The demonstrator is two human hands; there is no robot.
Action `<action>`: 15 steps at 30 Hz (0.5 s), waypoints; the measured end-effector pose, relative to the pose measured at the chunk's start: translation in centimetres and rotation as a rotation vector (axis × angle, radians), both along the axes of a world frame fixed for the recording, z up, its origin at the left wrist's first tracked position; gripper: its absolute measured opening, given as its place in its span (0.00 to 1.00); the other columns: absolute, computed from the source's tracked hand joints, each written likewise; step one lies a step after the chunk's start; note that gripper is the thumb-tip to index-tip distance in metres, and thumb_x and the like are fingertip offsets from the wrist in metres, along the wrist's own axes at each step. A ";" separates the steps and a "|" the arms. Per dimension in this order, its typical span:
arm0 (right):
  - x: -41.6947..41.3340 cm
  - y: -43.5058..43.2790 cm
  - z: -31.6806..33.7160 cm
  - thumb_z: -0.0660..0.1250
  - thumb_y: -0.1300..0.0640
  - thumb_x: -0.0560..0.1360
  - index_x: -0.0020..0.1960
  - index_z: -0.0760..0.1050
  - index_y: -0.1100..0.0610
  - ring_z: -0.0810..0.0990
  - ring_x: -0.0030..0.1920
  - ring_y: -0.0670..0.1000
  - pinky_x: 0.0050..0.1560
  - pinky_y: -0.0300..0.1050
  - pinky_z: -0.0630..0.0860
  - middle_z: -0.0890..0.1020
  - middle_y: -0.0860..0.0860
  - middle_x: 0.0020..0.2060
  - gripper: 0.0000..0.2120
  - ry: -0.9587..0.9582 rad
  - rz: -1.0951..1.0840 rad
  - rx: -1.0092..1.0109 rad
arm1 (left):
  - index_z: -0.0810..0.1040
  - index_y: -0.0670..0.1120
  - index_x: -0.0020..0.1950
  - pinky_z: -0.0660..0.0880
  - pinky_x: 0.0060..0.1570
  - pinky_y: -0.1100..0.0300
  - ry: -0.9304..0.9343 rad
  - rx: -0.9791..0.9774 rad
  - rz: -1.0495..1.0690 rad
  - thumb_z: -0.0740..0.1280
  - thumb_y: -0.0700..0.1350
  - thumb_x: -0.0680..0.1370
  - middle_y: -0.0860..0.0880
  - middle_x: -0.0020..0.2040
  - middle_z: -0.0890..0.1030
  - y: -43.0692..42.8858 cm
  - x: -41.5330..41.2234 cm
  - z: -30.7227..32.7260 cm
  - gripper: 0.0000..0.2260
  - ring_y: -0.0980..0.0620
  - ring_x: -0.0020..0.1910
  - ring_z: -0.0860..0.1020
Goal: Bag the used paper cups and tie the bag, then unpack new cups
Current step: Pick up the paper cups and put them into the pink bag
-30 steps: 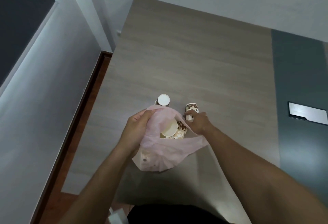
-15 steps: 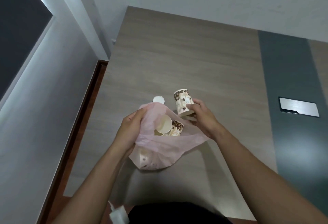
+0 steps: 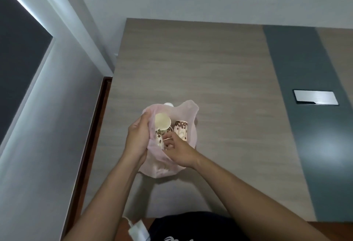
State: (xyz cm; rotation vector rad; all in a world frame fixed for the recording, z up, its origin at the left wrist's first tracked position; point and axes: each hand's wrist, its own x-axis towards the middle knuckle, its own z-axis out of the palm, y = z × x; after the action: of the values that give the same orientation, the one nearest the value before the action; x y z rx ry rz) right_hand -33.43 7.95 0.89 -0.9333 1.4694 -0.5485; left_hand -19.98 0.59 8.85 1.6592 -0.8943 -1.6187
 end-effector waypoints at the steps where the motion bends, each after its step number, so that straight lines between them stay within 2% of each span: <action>1: 0.4 0.0 0.1 0.75 0.45 0.75 0.73 0.70 0.54 0.81 0.60 0.48 0.63 0.41 0.75 0.80 0.44 0.56 0.31 0.044 0.046 -0.009 | 0.90 0.49 0.56 0.83 0.56 0.52 -0.001 0.005 -0.017 0.67 0.54 0.88 0.45 0.51 0.92 0.0 0.2 0.0 0.14 0.46 0.54 0.90; 3: 1.0 0.0 -0.1 0.70 0.51 0.80 0.70 0.73 0.56 0.80 0.55 0.50 0.62 0.44 0.75 0.81 0.45 0.50 0.21 0.147 0.131 -0.040 | 0.90 0.48 0.55 0.82 0.55 0.52 0.000 0.020 -0.049 0.67 0.53 0.88 0.43 0.53 0.92 0.1 0.8 0.0 0.15 0.45 0.54 0.89; 6: 1.4 -0.2 -0.6 0.69 0.51 0.82 0.62 0.80 0.57 0.84 0.56 0.54 0.64 0.50 0.79 0.87 0.51 0.54 0.12 0.281 0.222 -0.076 | 0.91 0.46 0.53 0.81 0.55 0.49 0.007 0.037 -0.081 0.69 0.57 0.84 0.43 0.52 0.91 0.1 1.8 -0.3 0.17 0.44 0.52 0.87; 8: 1.2 -0.8 -0.8 0.70 0.47 0.81 0.56 0.84 0.54 0.86 0.54 0.52 0.61 0.51 0.81 0.89 0.49 0.53 0.11 0.354 0.232 -0.096 | 0.91 0.44 0.53 0.78 0.53 0.48 0.006 0.053 -0.092 0.70 0.59 0.80 0.42 0.49 0.89 0.0 2.4 -0.7 0.20 0.44 0.50 0.85; 11: 0.5 -2.5 0.1 0.70 0.49 0.81 0.47 0.86 0.52 0.86 0.43 0.45 0.50 0.47 0.82 0.89 0.45 0.43 0.10 0.343 0.120 -0.178 | 0.92 0.44 0.53 0.79 0.53 0.49 0.008 0.056 -0.084 0.70 0.55 0.82 0.37 0.55 0.90 -0.4 3.4 -1.2 0.16 0.42 0.50 0.88; 13: -0.4 -4.0 1.6 0.69 0.52 0.82 0.40 0.84 0.54 0.82 0.34 0.43 0.43 0.45 0.79 0.87 0.42 0.35 0.14 0.350 -0.013 -0.282 | 0.92 0.44 0.53 0.80 0.53 0.48 0.000 0.059 -0.076 0.70 0.54 0.83 0.36 0.55 0.90 -0.8 4.1 -1.5 0.16 0.37 0.55 0.90; 15: -1.6 -5.5 3.0 0.67 0.51 0.84 0.35 0.82 0.55 0.80 0.30 0.46 0.38 0.44 0.76 0.83 0.44 0.29 0.19 0.350 -0.156 -0.357 | 0.92 0.44 0.53 0.81 0.54 0.48 -0.017 0.064 -0.069 0.70 0.53 0.84 0.39 0.52 0.91 -1.2 4.6 -1.7 0.15 0.34 0.58 0.89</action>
State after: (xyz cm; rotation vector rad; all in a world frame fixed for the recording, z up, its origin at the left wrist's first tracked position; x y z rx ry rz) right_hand -35.07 2.46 3.91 -1.2461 1.8049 -0.8109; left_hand -15.36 -0.58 7.16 1.7048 -0.9264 -1.6980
